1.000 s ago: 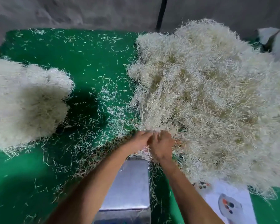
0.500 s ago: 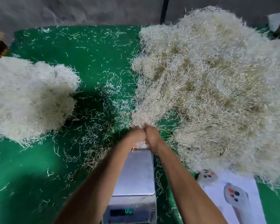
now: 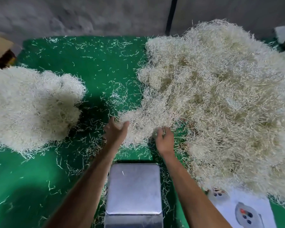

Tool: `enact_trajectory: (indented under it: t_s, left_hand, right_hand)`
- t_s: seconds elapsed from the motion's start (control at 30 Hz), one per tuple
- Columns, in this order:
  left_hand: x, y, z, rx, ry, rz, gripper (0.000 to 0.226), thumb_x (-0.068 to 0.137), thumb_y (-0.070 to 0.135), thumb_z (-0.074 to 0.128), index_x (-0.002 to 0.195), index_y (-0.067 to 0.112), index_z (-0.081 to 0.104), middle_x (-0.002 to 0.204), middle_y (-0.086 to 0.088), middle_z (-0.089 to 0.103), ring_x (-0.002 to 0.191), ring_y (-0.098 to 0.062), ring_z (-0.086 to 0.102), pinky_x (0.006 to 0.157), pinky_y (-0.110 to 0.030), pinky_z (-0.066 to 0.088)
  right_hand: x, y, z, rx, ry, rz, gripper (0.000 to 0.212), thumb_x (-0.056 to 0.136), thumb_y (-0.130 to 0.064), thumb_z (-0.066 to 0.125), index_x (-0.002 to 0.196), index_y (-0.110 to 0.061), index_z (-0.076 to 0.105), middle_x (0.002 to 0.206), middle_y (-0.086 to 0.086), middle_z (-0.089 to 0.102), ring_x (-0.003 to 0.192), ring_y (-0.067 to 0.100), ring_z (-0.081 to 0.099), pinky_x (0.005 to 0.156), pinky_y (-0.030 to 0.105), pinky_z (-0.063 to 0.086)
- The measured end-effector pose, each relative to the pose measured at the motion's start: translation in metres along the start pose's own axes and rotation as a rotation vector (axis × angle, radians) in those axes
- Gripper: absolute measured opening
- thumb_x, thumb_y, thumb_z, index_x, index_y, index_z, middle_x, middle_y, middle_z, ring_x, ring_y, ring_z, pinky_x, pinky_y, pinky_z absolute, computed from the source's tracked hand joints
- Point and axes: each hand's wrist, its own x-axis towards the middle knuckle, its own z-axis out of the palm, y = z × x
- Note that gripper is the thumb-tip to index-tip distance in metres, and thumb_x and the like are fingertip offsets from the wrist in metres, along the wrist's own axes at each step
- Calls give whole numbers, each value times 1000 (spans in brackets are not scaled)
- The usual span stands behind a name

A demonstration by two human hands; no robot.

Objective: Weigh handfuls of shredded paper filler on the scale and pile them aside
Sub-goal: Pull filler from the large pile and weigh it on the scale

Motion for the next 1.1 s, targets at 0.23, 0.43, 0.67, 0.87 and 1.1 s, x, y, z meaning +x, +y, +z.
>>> enact_trajectory:
  t_s: [0.23,0.43,0.67,0.87,1.1]
  left_hand:
    - [-11,30,27,-295,-140,81,41,110,36,38,98,10,67,84,-6,64,75,-17,62,65,-23,53]
    - [33,-2,-26,27,105,296,47,95,28,65,138,18,49,114,-9,65,99,-22,64,83,-39,57]
    - [43,0,37,585,-301,381,96,77,75,67,155,49,17,169,4,-3,153,-35,1,112,-77,14]
    - [38,-39,33,691,-232,535,56,90,48,68,139,25,54,143,0,49,130,-20,45,113,-52,36]
    - [44,-72,-38,-125,39,292,24,89,8,66,109,18,59,80,6,64,46,0,54,34,-18,37]
  right_hand:
    - [-20,-64,23,163,-386,-86,60,110,-52,26,102,-8,66,91,1,64,86,14,62,88,33,55]
    - [-23,-41,-19,-224,-27,-447,34,107,-48,48,115,-24,70,80,-6,69,60,5,66,55,24,59]
    - [33,-34,20,-730,-173,-641,84,92,-12,69,162,-25,24,170,1,19,152,26,30,125,46,28]
    - [69,-2,2,-984,-312,-498,78,101,-39,53,162,-33,5,171,0,9,156,34,12,122,50,0]
    - [64,-6,-64,-927,-125,-233,50,102,-26,56,149,-14,42,145,11,54,126,31,59,99,48,57]
